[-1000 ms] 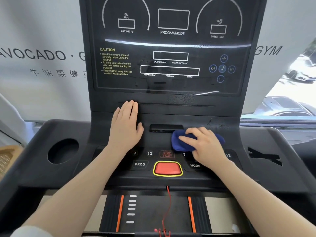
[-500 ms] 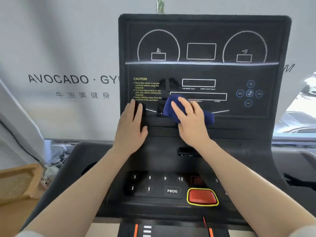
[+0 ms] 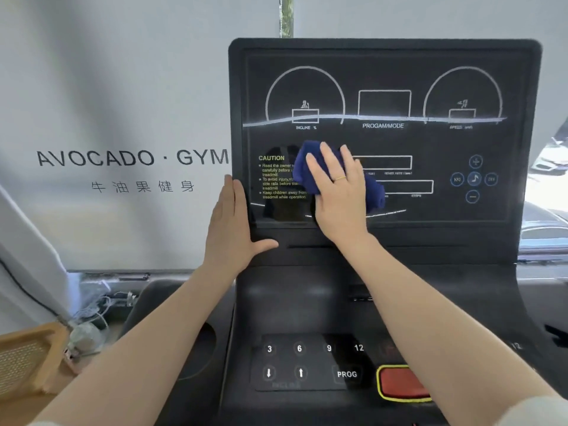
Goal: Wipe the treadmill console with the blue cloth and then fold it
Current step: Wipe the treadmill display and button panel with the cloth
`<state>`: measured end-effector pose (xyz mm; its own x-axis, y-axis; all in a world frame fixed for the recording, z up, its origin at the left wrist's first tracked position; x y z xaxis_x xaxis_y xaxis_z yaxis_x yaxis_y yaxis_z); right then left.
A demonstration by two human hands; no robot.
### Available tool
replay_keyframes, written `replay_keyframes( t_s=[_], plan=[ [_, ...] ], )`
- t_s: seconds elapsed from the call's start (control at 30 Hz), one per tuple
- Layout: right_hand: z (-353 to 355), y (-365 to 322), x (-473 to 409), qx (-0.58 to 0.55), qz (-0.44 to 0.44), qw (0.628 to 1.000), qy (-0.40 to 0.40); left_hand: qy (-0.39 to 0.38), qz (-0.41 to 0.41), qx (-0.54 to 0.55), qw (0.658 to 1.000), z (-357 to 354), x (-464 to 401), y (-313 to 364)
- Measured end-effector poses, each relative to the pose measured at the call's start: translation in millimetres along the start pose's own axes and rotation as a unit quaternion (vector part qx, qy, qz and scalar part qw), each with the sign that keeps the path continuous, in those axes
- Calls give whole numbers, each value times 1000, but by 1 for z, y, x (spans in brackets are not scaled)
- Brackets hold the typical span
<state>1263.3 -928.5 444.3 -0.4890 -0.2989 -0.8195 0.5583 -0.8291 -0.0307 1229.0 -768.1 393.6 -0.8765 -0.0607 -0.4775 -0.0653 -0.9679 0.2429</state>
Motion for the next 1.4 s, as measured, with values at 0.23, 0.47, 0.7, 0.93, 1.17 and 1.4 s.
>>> replay_keyframes(
  t_s=[0.23,0.47,0.7,0.93,1.17,1.4],
  plan=[
    [-20,-41,24,4,197,978,-73,-1,-15,-4,1000,-2,1,-3],
    [23,45,-42,17,-126,991,50,36,-18,56,998,13,-1,1],
    [-11,-25,-27,75,-17,997,29,68,-48,43,996,43,-44,10],
    [25,49,-88,14,-122,991,48,37,-95,-60,993,65,-87,17],
    [8,7,-111,-30,-147,986,70,33,-92,-68,993,66,-99,17],
    [8,-3,-140,-21,6,1000,5,34,-95,-68,993,66,-96,15]
  ],
)
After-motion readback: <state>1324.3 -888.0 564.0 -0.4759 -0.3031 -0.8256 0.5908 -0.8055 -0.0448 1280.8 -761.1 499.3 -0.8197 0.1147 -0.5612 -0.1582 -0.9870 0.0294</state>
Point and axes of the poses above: each hand's wrist, its own x-axis away from the middle knuckle, its own z-axis out of the back of the hand, y = z × x, the point moved 9 cm from there along -x, towards the middle knuckle, and after that the axes turned 3 degrees about -x, right-handed, at the moved point
